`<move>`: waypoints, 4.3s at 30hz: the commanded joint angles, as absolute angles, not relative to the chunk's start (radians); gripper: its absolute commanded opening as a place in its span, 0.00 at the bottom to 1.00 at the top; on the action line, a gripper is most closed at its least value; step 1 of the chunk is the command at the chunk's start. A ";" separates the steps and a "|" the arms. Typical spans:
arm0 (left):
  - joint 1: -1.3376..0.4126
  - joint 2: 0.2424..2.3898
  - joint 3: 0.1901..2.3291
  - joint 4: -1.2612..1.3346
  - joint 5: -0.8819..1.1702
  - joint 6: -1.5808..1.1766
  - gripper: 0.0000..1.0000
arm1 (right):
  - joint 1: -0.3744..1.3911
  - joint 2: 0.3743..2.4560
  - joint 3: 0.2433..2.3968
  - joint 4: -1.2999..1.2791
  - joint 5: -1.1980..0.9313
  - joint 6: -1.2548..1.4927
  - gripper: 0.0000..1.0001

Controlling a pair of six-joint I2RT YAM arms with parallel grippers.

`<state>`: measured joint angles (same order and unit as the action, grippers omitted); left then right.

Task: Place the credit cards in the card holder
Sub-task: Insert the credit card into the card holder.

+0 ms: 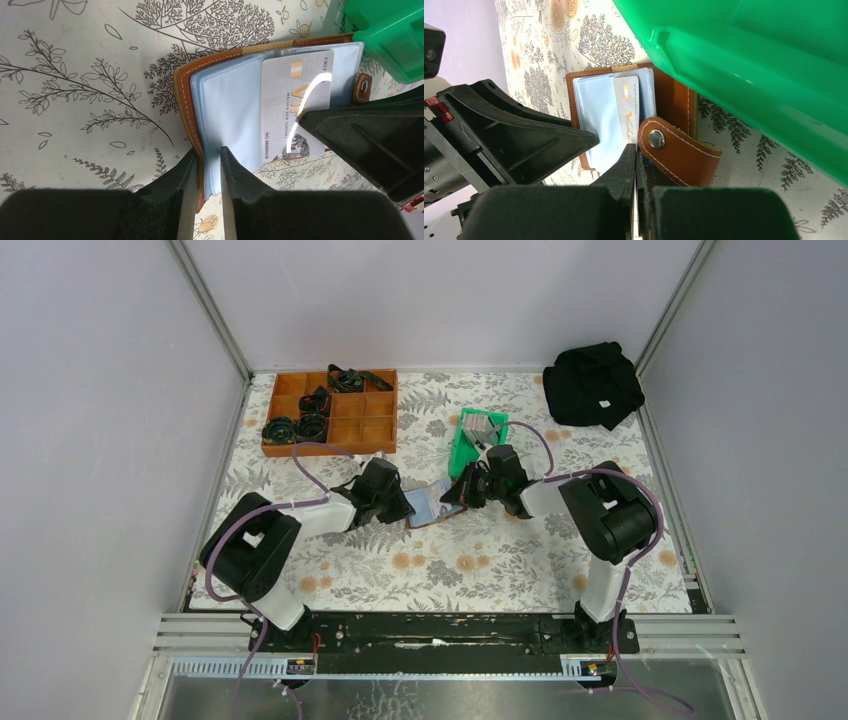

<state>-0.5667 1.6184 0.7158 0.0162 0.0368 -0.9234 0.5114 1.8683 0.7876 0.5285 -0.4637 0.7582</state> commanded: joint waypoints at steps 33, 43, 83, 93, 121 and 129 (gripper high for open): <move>-0.574 1.706 0.676 -0.075 0.012 -0.894 0.35 | 0.608 1.893 0.894 0.150 -0.349 0.538 0.26; -0.574 1.701 0.672 -0.081 0.007 -0.891 0.37 | 0.612 1.863 0.935 0.106 -0.335 0.523 0.35; -0.574 1.664 0.607 0.084 0.078 -0.924 0.42 | 0.723 1.947 1.139 -0.116 -0.267 0.414 0.45; -0.574 1.665 0.588 0.152 0.106 -0.958 0.42 | 0.740 1.944 1.152 -0.137 -0.296 0.398 0.46; -0.571 1.630 0.526 0.195 0.099 -0.991 0.42 | 0.773 1.933 1.198 -0.224 -0.298 0.328 0.54; -0.566 1.631 0.524 0.170 0.092 -0.976 0.38 | 0.774 1.887 1.173 -0.204 -0.244 0.328 0.55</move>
<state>-0.5617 1.5990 0.5667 0.3168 0.0910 -1.0039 0.7448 1.9110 1.1805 -0.1596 -0.2447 0.3359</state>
